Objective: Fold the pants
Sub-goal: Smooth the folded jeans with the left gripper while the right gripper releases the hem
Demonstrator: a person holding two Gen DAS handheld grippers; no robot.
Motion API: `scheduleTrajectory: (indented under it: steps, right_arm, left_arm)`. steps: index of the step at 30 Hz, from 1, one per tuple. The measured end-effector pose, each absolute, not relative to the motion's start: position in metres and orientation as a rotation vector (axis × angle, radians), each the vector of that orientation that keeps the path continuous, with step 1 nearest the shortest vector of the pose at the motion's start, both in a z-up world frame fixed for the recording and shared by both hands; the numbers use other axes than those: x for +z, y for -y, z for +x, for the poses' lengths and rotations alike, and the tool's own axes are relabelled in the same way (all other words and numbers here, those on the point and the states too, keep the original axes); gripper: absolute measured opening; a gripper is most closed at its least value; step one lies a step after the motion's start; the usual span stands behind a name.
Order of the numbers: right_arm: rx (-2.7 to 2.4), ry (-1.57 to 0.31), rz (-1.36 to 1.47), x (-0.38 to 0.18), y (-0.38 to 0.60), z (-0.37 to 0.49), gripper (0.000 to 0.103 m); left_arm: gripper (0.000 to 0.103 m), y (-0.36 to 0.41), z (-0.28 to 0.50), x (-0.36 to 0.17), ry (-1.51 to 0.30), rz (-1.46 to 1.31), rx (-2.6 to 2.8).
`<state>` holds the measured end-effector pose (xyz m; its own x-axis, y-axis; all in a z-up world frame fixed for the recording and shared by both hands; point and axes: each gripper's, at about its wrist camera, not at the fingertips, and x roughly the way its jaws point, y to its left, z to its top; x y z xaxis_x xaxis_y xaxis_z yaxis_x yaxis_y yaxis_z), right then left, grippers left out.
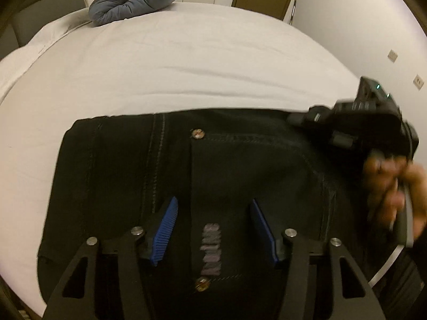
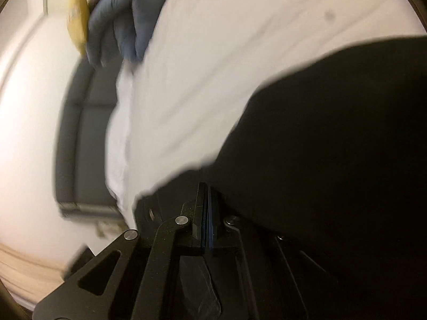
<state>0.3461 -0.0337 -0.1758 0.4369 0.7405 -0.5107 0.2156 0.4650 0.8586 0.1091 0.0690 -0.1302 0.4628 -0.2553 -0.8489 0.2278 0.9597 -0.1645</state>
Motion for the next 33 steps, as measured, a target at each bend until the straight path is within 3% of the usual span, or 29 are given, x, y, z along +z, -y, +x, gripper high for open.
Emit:
scheduleTrajectory:
  steps: [8, 12, 16, 19, 21, 33]
  right_arm:
    - [-0.034, -0.823, 1.162, -0.165, 0.172, 0.302, 0.0]
    - [-0.112, -0.748, 1.221, -0.137, 0.213, 0.253, 0.002]
    - [0.204, -0.824, 1.192, -0.118, 0.163, 0.235, 0.002]
    - [0.186, -0.95, 1.167, -0.148, 0.129, 0.235, 0.0]
    - [0.152, -0.896, 1.337, -0.174, 0.159, 0.219, 0.0]
    - [-0.576, -0.487, 1.22, -0.126, 0.423, 0.053, 0.0]
  left_arm:
    - [0.059, -0.071, 0.104, -0.131, -1.04, -0.048, -0.3]
    - [0.059, -0.06, 0.098, -0.102, -1.01, -0.074, -0.274]
    - [0.061, -0.018, 0.088, -0.085, -0.981, -0.082, -0.353]
    - [0.06, 0.025, 0.087, -0.1, -1.025, -0.054, -0.407]
    - [0.06, 0.043, 0.087, -0.116, -1.079, -0.07, -0.432]
    - [0.048, 0.039, 0.083, -0.125, -1.093, -0.019, -0.376]
